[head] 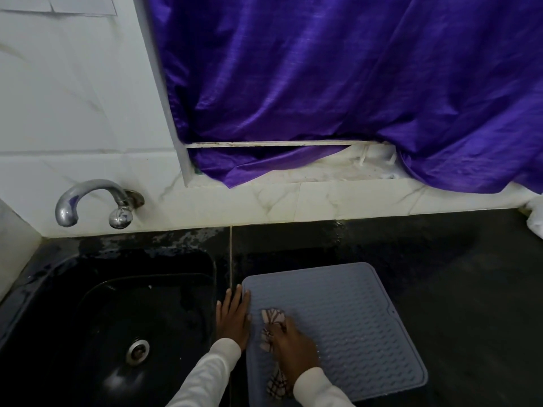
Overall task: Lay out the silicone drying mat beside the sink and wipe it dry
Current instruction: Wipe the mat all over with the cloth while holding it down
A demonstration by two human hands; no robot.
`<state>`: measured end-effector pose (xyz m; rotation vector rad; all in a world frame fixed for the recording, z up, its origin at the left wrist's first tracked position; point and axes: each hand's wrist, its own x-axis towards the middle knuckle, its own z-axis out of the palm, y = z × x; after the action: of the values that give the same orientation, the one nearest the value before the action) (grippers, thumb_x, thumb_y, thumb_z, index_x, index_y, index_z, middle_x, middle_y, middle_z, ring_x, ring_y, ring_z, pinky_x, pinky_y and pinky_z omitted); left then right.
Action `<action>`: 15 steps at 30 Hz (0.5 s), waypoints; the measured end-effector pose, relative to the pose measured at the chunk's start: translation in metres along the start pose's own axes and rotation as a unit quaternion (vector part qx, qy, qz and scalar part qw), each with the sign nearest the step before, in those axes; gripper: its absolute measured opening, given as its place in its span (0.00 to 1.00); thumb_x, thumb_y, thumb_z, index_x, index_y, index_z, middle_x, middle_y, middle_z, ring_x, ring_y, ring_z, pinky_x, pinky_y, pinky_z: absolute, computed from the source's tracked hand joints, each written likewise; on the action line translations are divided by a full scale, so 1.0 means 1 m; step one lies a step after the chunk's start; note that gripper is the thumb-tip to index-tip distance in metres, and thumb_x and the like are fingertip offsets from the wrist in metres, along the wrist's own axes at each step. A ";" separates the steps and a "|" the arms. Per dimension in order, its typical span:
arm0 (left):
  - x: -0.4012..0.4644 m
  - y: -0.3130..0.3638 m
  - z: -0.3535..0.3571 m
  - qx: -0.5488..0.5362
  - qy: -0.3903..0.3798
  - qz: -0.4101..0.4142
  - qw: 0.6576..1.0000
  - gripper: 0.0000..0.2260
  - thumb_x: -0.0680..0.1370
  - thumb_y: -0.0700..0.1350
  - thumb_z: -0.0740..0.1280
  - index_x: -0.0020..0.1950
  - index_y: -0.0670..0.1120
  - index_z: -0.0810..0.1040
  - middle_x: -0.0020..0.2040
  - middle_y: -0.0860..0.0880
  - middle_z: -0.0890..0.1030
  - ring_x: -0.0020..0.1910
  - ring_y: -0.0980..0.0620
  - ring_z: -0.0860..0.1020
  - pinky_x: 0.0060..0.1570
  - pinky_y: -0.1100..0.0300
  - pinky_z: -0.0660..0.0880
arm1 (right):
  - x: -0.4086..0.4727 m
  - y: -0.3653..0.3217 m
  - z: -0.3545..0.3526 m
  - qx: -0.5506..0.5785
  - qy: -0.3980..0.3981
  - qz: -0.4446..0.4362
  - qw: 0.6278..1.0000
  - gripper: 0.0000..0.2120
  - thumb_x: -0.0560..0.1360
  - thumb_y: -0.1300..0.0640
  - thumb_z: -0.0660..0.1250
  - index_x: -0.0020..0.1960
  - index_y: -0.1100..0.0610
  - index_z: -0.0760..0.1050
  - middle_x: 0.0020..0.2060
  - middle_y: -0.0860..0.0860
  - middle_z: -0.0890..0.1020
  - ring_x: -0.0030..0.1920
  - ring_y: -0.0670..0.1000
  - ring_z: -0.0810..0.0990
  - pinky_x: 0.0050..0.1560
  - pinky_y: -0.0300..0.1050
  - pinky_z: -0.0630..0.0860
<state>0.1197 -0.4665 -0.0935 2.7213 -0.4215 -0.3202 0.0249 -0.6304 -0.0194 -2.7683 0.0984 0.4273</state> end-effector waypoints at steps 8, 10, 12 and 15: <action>-0.001 0.004 -0.003 -0.013 0.000 -0.004 1.000 0.33 0.71 0.60 0.38 0.76 0.55 0.42 0.75 0.54 0.39 0.70 0.60 0.28 0.60 0.64 0.19 | -0.001 0.035 0.000 -0.079 0.018 -0.002 0.997 0.15 0.67 0.47 0.58 0.51 0.41 0.77 0.46 0.52 0.81 0.27 0.53 0.81 0.21 0.44 0.74; -0.002 0.007 -0.007 -0.007 -0.004 -0.006 1.000 0.35 0.69 0.61 0.36 0.76 0.53 0.41 0.74 0.55 0.36 0.72 0.56 0.32 0.58 0.64 0.18 | -0.008 0.043 -0.016 -0.085 0.014 -0.007 0.996 0.16 0.65 0.46 0.55 0.46 0.41 0.78 0.39 0.49 0.80 0.22 0.49 0.77 0.16 0.42 0.69; -0.003 0.010 -0.011 -0.012 -0.007 -0.012 1.000 0.34 0.70 0.61 0.37 0.77 0.54 0.41 0.74 0.56 0.36 0.73 0.55 0.33 0.60 0.62 0.19 | -0.010 0.062 -0.022 -0.103 0.044 -0.006 0.994 0.16 0.65 0.47 0.55 0.45 0.42 0.79 0.38 0.50 0.80 0.20 0.49 0.76 0.15 0.42 0.68; -0.004 0.011 -0.013 -0.025 -0.015 -0.022 0.999 0.28 0.77 0.55 0.46 0.77 0.55 0.42 0.76 0.56 0.38 0.73 0.56 0.34 0.68 0.55 0.28 | -0.015 0.092 -0.036 -0.107 -0.003 0.034 0.994 0.17 0.71 0.50 0.58 0.58 0.45 0.77 0.51 0.57 0.80 0.32 0.55 0.82 0.27 0.48 0.76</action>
<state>0.1171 -0.4709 -0.0769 2.6827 -0.3586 -0.3795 0.0096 -0.7292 -0.0118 -2.9813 0.1537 0.4896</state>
